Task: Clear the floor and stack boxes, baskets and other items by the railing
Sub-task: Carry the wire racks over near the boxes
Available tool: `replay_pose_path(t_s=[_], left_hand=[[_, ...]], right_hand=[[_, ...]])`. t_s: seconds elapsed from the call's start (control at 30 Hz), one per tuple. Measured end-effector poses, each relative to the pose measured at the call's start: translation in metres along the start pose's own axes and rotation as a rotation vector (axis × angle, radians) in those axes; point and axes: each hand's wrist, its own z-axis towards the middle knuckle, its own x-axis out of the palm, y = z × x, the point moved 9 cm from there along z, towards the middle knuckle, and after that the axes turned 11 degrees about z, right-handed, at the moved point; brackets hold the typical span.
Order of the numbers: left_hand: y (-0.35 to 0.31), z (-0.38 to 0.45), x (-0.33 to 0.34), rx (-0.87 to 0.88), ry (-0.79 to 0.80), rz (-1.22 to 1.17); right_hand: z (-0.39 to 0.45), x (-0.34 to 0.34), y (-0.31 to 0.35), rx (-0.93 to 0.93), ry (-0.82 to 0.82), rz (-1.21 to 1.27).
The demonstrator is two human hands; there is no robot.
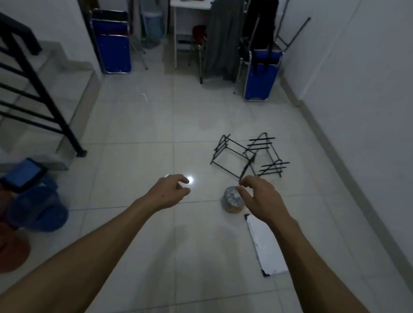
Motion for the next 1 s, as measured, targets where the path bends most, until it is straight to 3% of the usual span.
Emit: replay_pose_path(t_s=[0.2,0.47,0.67,1.0], left_hand=[[-0.098,0.029,0.058,0.013,0.009,-0.019],[-0.19,0.077,0.1,-0.082,-0.011,-0.27],[-0.224,0.139,0.112,-0.173,0.033,-0.511],[-0.241,0.315,0.119,-0.427,0.144,-0.926]], right_hand=[[-0.024,-0.077,-0.088,0.039,-0.062,0.007],[-0.019,-0.15,-0.174,0.085,-0.127,0.047],[0.041,-0.166,-0.211,0.094,-0.136,0.106],[0.206,-0.177,-0.283,0.202,-0.033,0.138]])
